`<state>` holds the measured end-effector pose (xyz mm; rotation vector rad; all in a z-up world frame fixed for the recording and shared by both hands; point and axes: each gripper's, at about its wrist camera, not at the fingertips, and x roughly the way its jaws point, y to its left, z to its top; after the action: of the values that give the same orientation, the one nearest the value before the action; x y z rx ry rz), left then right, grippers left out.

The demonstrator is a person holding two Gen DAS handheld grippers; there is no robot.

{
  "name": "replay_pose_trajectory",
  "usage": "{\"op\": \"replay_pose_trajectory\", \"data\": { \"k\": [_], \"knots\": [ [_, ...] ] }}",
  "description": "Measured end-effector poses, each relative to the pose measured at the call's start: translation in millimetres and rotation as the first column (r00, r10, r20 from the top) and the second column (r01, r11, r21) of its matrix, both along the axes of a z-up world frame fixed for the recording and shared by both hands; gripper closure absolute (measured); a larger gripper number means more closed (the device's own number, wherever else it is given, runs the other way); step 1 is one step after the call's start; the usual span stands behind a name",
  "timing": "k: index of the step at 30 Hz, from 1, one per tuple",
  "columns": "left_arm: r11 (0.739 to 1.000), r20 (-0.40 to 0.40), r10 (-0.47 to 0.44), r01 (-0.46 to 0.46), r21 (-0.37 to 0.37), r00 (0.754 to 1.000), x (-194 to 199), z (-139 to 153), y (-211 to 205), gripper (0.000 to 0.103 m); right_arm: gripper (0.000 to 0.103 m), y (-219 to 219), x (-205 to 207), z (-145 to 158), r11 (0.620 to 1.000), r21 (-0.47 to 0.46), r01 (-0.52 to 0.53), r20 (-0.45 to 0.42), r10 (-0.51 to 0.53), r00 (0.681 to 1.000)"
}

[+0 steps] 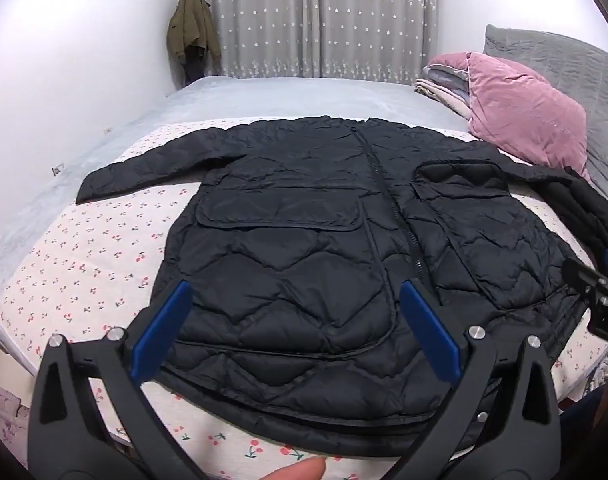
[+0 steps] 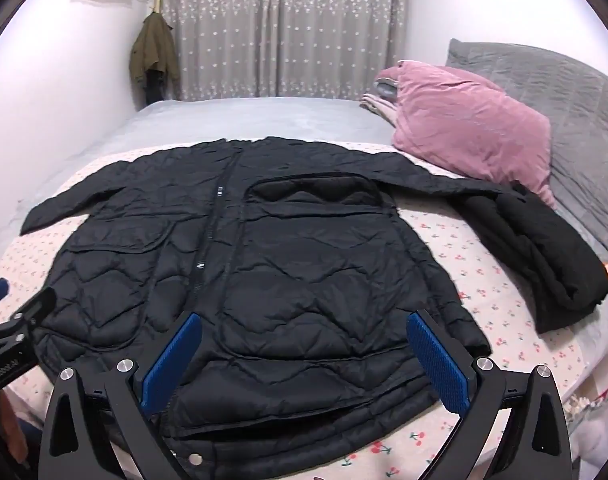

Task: Fold large clothes

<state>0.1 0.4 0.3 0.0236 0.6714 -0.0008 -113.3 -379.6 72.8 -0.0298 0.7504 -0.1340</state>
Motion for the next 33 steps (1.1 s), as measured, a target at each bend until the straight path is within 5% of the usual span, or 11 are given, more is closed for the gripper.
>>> {"op": "replay_pose_trajectory", "data": {
  "k": [18,33],
  "knots": [
    [1.0,0.013,-0.007,0.007,-0.006,1.0,-1,4,3,0.0,0.0,-8,-6,7,0.99,-0.112,0.08,-0.048,-0.086,0.995],
    [1.0,-0.015,0.002,-0.002,-0.003,1.0,-3,1,2,0.0,0.0,-12,-9,7,0.989,-0.107,0.106,-0.001,-0.107,0.994]
  ]
}}
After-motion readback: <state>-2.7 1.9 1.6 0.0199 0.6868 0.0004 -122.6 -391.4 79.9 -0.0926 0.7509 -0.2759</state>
